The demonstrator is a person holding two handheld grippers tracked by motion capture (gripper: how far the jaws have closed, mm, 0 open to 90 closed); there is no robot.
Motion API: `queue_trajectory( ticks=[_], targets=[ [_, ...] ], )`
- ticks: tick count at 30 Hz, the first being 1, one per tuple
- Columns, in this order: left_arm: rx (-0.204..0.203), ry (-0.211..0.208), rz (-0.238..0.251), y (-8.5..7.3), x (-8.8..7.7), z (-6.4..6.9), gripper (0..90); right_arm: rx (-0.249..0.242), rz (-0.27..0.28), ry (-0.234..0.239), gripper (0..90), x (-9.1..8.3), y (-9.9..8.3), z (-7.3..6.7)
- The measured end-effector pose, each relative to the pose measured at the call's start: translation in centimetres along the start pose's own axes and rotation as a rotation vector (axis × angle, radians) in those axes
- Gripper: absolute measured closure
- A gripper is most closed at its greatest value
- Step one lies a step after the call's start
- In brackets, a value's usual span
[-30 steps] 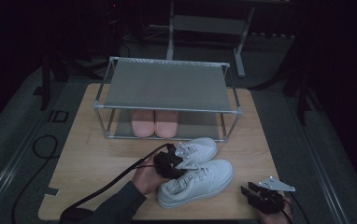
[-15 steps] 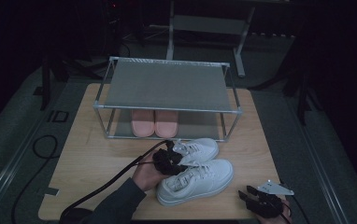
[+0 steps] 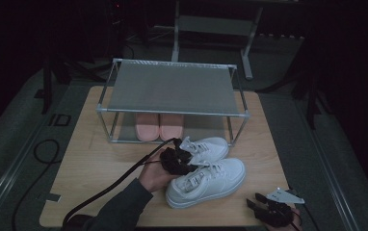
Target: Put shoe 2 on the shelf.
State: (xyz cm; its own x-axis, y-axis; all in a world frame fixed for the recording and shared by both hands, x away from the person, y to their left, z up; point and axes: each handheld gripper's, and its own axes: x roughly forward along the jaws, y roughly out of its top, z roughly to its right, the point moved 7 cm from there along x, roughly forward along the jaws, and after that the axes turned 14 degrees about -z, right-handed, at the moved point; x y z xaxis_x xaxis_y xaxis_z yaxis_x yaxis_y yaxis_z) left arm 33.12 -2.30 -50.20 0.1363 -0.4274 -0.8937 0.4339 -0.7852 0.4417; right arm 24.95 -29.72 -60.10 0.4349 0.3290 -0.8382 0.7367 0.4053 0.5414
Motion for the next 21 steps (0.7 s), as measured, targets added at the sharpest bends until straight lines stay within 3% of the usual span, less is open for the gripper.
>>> queue_trajectory(
  ticks=[21],
  targets=[
    [0.082,-0.019,-0.004,4.1,-1.8,1.0,77.7,0.008,0.011,0.001,51.3,-0.4,-0.7,0.2]
  ],
)
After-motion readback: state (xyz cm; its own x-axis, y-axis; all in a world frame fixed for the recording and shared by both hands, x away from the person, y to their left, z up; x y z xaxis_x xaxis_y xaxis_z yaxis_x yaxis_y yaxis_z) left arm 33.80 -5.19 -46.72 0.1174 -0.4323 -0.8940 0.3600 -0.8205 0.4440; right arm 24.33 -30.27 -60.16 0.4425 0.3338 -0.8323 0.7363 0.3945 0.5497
